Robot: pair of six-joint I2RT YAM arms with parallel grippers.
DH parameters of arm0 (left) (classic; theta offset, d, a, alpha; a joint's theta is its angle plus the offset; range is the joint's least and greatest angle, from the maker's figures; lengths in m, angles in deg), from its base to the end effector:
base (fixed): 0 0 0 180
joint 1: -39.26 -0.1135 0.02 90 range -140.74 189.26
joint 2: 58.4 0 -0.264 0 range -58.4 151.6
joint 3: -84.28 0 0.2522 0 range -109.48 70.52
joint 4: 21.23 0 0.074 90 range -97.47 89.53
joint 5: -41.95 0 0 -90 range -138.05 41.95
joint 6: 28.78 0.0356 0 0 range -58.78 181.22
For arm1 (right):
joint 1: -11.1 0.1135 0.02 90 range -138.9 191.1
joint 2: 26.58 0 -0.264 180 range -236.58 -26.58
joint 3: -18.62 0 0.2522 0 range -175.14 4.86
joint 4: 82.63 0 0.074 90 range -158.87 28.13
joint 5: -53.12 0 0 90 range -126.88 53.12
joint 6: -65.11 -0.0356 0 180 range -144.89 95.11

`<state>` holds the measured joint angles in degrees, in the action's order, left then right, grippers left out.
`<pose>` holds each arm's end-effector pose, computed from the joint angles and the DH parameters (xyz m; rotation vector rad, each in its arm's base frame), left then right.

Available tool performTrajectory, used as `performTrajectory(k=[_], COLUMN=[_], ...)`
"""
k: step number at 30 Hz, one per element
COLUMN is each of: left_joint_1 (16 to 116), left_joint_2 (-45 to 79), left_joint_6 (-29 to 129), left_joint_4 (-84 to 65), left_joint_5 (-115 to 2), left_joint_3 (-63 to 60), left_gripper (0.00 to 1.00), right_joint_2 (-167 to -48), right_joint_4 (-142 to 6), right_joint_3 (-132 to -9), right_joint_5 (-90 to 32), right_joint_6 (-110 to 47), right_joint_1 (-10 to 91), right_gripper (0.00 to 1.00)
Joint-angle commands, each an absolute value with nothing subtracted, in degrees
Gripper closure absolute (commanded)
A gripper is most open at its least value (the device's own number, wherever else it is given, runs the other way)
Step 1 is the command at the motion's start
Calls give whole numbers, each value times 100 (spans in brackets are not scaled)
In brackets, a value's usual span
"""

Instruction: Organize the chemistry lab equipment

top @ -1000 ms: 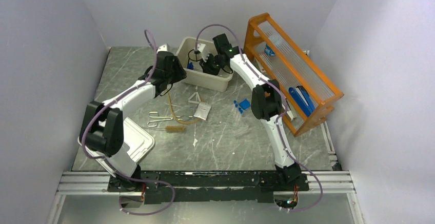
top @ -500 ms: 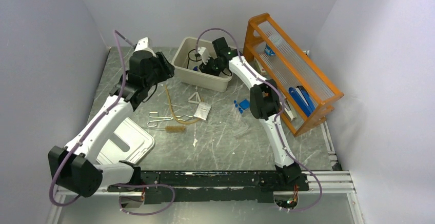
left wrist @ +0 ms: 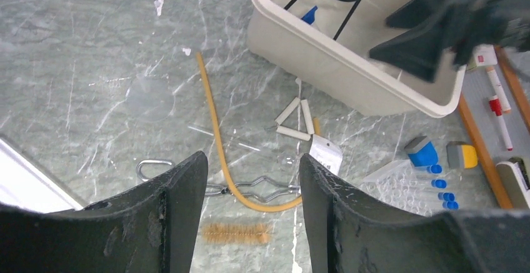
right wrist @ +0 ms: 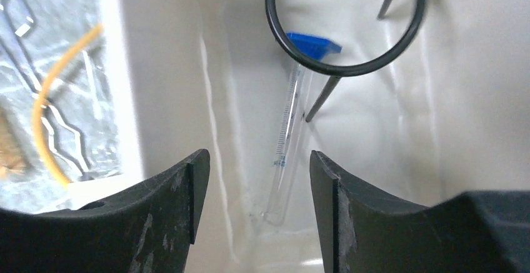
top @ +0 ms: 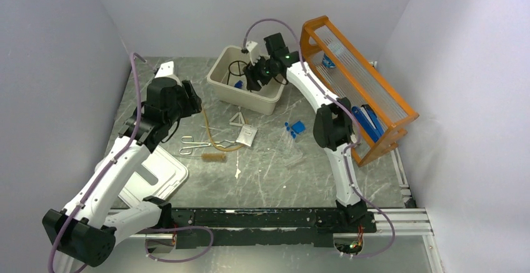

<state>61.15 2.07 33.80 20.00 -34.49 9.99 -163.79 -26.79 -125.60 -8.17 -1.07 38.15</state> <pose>0.2176 -0.0784 0.3535 -0.2460 2.0329 -0.2972 0.4672 0.2578 0.2444 -1.2223 2.0403 0.6307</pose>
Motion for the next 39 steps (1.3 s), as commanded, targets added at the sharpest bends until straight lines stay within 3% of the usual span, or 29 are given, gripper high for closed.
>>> performTrajectory(k=[1, 13, 20, 22, 31, 39], left_joint_1=[6088, 6088, 6088, 6088, 6088, 6088], left_joint_2=[40, -115, -46, -31, 8, 119], left_joint_6=[3486, 3317, 3257, 3249, 3318, 3182], left_joint_4=[2175, 2148, 2075, 2066, 1989, 1811], left_joint_5=[-3454, -3939, -4199, -4176, -4011, -3976], left_joint_3=[1166, 1651, 1902, 1948, 2066, 2424], left_gripper=[40, 31, 30, 30, 32, 34], right_joint_2=[-15568, -14552, -15132, -15301, -15100, -14496], right_joint_4=[-3054, -3189, -2899, -2739, -2536, -2885], right_joint_3=[-12274, -10687, -11124, -11344, -11020, -10148], right_joint_5=[-1002, -1021, -1568, -1610, -1446, -1322], right_joint_6=[-651, -419, -418, -385, -403, -821], right_joint_1=[3809, 4354, 4362, 4370, 4496, 4648], right_gripper=[36, 32, 32, 36, 70, 81])
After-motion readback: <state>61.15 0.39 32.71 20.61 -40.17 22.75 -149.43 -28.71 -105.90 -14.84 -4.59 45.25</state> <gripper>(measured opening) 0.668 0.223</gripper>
